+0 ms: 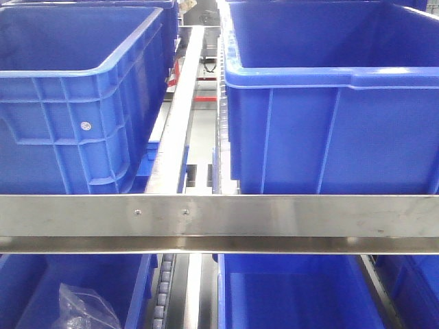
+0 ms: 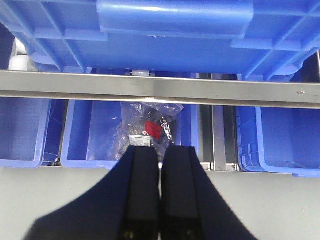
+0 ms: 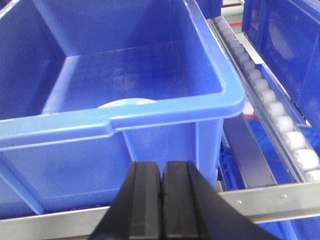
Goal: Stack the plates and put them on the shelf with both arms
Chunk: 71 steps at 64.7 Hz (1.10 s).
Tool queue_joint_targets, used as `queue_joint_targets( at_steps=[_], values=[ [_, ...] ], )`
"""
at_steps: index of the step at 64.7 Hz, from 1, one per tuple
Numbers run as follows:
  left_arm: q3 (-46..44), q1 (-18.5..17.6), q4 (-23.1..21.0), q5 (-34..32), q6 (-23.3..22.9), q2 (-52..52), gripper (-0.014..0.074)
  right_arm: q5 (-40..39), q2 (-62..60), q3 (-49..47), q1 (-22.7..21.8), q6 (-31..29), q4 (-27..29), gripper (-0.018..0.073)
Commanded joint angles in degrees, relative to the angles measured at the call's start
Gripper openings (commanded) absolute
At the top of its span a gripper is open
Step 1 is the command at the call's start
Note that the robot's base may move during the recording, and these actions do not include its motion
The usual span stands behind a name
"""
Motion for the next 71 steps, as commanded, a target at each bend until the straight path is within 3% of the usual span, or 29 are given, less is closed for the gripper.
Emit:
queue_joint_targets(
  at_steps=[1, 23, 46, 56, 71],
  values=[
    [-1.6, -0.4, 0.9, -3.0, -0.2, -0.3, 0.0097, -5.5, -0.1, -1.7, -0.1, -0.3, 0.0, 0.0047],
    [-1.6, -0.4, 0.9, -3.0, -0.2, -0.3, 0.0097, -5.3, -0.2, -1.7, -0.1, -0.3, 0.0, 0.0047],
    [-1.6, -0.4, 0.9, -3.0, -0.2, -0.3, 0.0097, -2.8, -22.3, 10.5, -0.2, 0.0, 0.0, 0.0047],
    [-1.6, -0.4, 0.9, -3.0, -0.2, -0.3, 0.0097, 6.6, -30.7, 10.1, -0.4, 0.3, 0.0, 0.0047],
    [-1.6, -0.4, 0.9, -3.3, -0.2, -0.3, 0.0097, 7.1, -31.1, 10.2, -0.7, 0.3, 0.0, 0.0047]
  ],
)
